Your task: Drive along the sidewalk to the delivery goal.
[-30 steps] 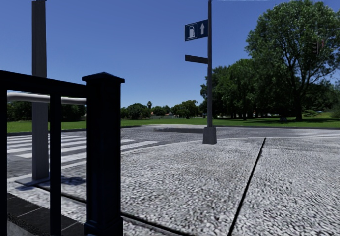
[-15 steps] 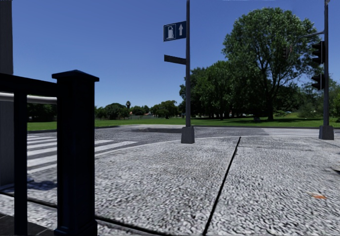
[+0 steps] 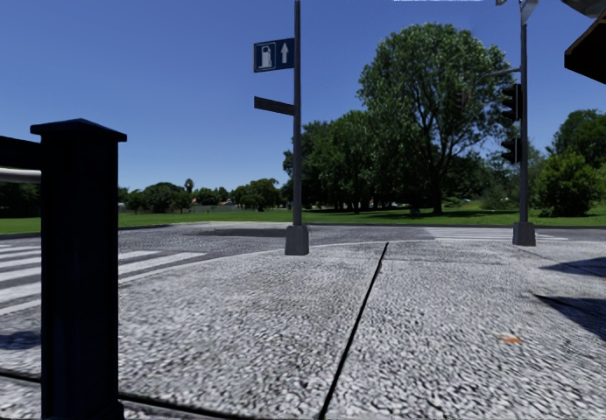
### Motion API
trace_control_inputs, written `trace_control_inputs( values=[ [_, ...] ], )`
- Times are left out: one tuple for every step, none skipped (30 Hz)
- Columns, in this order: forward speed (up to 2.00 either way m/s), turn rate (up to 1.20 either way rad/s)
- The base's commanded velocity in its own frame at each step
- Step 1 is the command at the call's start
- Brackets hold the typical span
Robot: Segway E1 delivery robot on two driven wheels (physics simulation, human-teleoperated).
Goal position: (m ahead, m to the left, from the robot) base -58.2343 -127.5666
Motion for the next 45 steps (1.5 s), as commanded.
trace_control_inputs(
  values=[
    [0.00, -0.39],
    [0.00, -0.39],
    [0.00, -0.20],
    [0.00, 0.00],
    [0.00, 0.00],
    [0.00, 0.00],
    [0.00, 0.00],
    [0.00, 0.00],
    [0.00, 0.00],
    [0.00, 0.00],
    [0.00, 0.00],
    [0.00, 0.00],
    [0.00, 0.00],
    [0.00, 0.00],
    [0.00, 0.00],
    [0.00, 0.00],
    [0.00, 0.00],
    [0.00, 0.00],
    [0.00, 0.00],
    [0.00, 0.00],
    [0.00, 0.00],
    [0.00, 0.00],
    [0.00, 0.00],
    [0.00, 0.00],
    [0.00, 0.00],
    [0.00, 0.00],
    [0.00, 0.00],
    [0.00, 0.00],
    [0.00, 0.00],
    [0.00, 0.00],
    [0.00, 0.00],
    [0.00, 0.00],
    [0.00, 0.00],
    [0.00, 0.00],
    [0.00, 0.00],
    [0.00, 0.00],
    [0.00, 0.00],
    [0.00, 0.00],
    [0.00, 0.00],
    [0.00, 0.00],
    [0.00, 0.00],
    [0.00, 0.00],
    [0.00, 0.00],
    [0.00, 0.00],
    [0.00, 0.00]
  ],
)
